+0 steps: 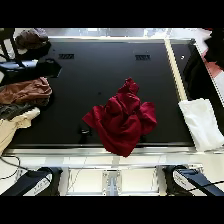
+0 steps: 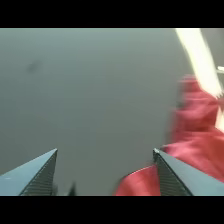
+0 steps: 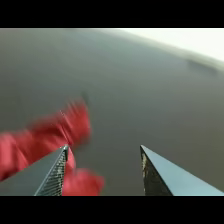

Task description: Fold the shirts.

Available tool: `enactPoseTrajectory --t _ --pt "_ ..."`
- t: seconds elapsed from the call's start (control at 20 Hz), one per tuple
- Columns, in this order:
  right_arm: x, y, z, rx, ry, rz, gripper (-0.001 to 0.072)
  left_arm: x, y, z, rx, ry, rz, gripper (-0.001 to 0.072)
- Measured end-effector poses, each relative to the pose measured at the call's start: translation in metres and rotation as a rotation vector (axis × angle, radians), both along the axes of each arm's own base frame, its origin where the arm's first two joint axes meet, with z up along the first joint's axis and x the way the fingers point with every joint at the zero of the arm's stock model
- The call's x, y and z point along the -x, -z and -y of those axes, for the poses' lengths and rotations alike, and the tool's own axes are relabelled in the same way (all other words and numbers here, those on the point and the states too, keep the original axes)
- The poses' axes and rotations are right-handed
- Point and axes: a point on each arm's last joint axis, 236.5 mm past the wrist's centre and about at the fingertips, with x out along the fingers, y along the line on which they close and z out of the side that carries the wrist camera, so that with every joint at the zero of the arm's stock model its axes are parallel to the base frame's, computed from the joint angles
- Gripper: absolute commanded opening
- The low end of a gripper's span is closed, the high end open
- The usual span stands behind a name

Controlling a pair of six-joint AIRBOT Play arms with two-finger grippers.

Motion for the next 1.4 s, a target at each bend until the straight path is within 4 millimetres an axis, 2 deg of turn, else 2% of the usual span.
enactPoseTrajectory --t 0.05,0.1,0.15,0.25,0.3,0.4,0.55,0.7,0.8,0.9,1.0,1.15,1.3,1.4 --pt "-0.005 0.028 0.007 0.013 0.029 -0.085 0.0511 -0.002 0.025 -0.012 0.001 -0.048 -0.077 0.0461" --pt "-0.011 0.060 0.013 0.020 0.048 -0.176 0.0511 -0.003 0.054 -0.020 -0.003 -0.075 -0.167 0.0460" --pt "-0.014 0.090 0.015 0.025 0.059 -0.260 0.0511 -0.002 0.082 -0.019 0.017 -0.081 -0.251 0.0461" --pt "-0.019 0.147 0.020 0.031 0.080 -0.420 0.0511 0.000 0.129 0.000 0.078 -0.028 -0.389 0.0526" --pt "-0.020 0.171 0.021 0.031 0.087 -0.488 0.0511 0.003 0.150 0.014 0.122 0.012 -0.458 0.0526" --pt "-0.021 0.201 0.021 0.028 0.093 -0.569 0.0511 0.012 0.183 0.047 0.218 0.093 -0.585 0.0526" --pt "-0.029 0.217 0.019 0.012 0.094 -0.587 0.0511 0.023 0.205 0.088 0.329 0.176 -0.685 0.0524" --pt "-0.033 0.222 0.016 0.000 0.090 -0.584 0.0511 0.035 0.203 0.112 0.375 0.213 -0.704 0.0512" --pt "-0.036 0.223 0.016 0.000 0.086 -0.577 0.0511 0.053 0.200 0.123 0.381 0.221 -0.680 0.0512" --pt "-0.038 0.224 0.016 0.009 0.073 -0.570 0.0512 0.082 0.202 0.130 0.395 0.189 -0.648 0.0512" --pt "-0.039 0.224 0.016 0.021 0.059 -0.564 0.0512 0.115 0.211 0.134 0.460 0.093 -0.614 0.0513" --pt "-0.042 0.223 0.016 0.034 0.043 -0.547 0.0511 0.149 0.229 0.128 0.633 -0.114 -0.544 0.0512" --pt "-0.045 0.222 0.016 0.040 0.037 -0.535 0.0511 0.170 0.243 0.122 0.738 -0.205 -0.502 0.0512" --pt "-0.045 0.221 0.016 0.041 0.036 -0.530 0.0511 0.177 0.252 0.121 0.755 -0.217 -0.484 0.0512"
